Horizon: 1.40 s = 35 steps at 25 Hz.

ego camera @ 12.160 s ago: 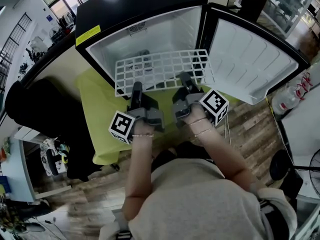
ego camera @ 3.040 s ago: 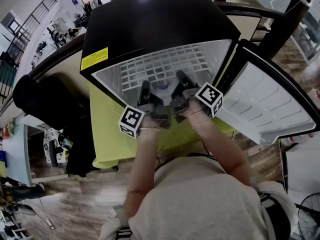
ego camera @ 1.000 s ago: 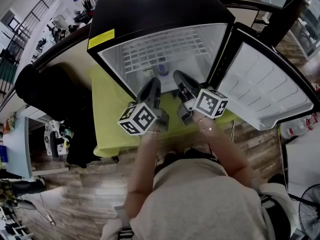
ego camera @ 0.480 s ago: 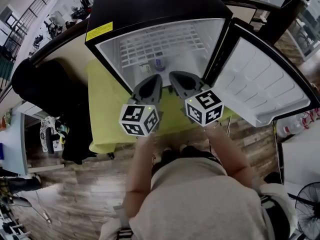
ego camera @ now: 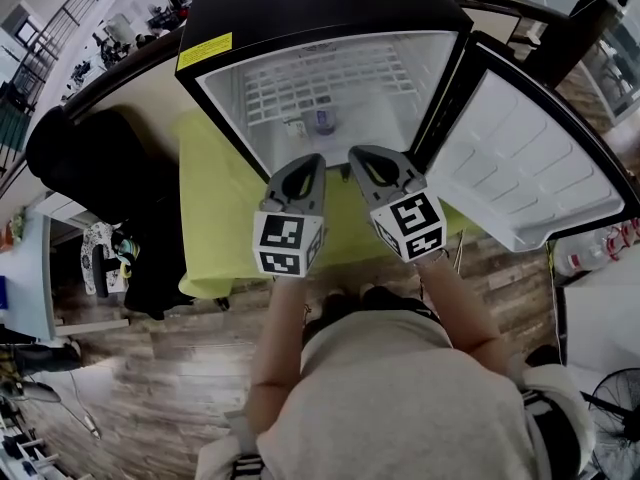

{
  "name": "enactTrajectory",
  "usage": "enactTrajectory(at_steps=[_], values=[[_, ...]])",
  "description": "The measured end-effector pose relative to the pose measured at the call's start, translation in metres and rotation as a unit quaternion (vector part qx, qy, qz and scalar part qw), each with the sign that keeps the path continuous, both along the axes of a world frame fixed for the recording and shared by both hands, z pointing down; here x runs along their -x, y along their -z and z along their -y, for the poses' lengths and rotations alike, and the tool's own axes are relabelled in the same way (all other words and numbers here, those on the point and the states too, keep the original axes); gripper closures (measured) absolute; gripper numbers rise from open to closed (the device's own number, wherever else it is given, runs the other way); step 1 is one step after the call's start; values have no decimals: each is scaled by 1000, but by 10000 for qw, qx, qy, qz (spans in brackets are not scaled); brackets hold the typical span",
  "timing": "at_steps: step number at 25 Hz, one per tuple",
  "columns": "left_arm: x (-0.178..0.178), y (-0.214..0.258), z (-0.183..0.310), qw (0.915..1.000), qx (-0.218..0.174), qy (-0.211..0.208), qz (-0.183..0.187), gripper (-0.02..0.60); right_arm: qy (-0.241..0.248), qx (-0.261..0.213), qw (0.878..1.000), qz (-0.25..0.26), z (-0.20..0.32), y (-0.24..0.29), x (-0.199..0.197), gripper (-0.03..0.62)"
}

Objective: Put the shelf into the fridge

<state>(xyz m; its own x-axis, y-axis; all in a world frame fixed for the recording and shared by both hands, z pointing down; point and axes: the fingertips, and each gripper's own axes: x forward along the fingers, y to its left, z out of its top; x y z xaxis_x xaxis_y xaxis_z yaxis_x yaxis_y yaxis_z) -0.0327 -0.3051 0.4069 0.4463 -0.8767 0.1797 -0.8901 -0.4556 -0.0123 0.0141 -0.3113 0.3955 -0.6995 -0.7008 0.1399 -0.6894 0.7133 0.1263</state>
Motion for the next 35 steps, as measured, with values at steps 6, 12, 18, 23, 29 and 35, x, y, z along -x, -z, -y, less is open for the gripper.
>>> enactTrajectory(at_steps=[6, 12, 18, 23, 29, 35], values=[[-5, -15, -7, 9997, 221, 11, -114, 569, -75, -1, 9997, -236, -7, -14, -7, 583], [-14, -31, -17, 9991, 354, -198, -82, 571, -89, 382, 9992, -114, -12, -34, -8, 585], [-11, -41, -25, 9986, 498, -160, -112, 569, -41, 560, 9982, -202, -19, -47, -3, 583], [-10, -50, -28, 9977, 638, -151, -154, 569, 43, 640, 9976, -258, -23, -54, 1, 584], [-9, -57, -28, 9970, 743, -184, -137, 569, 79, 726, 9970, -273, -24, -59, 3, 583], [-15, -61, -29, 9965, 795, -264, -35, 569, 85, 768, 9966, -293, -24, -62, 2, 583]])
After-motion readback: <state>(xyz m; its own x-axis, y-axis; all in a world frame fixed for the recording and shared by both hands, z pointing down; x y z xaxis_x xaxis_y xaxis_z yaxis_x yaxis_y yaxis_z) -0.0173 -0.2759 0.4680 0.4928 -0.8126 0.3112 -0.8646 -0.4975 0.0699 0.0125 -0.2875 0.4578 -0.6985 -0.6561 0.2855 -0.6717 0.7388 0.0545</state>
